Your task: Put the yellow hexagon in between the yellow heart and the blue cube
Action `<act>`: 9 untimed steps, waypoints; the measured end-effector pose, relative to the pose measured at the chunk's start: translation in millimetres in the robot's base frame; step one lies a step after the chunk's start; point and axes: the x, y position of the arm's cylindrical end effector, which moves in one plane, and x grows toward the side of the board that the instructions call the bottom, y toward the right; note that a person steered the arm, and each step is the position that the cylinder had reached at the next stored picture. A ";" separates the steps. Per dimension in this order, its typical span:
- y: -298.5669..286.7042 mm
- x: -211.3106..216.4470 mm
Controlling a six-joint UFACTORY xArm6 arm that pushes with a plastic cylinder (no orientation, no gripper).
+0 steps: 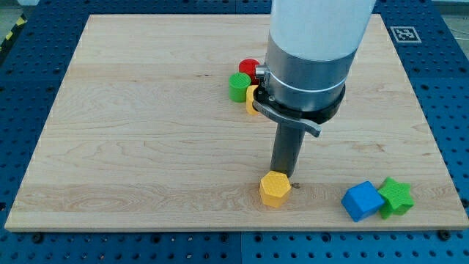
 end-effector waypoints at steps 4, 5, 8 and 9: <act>-66.6 26.1; -62.9 58.8; -21.7 66.0; -19.6 66.0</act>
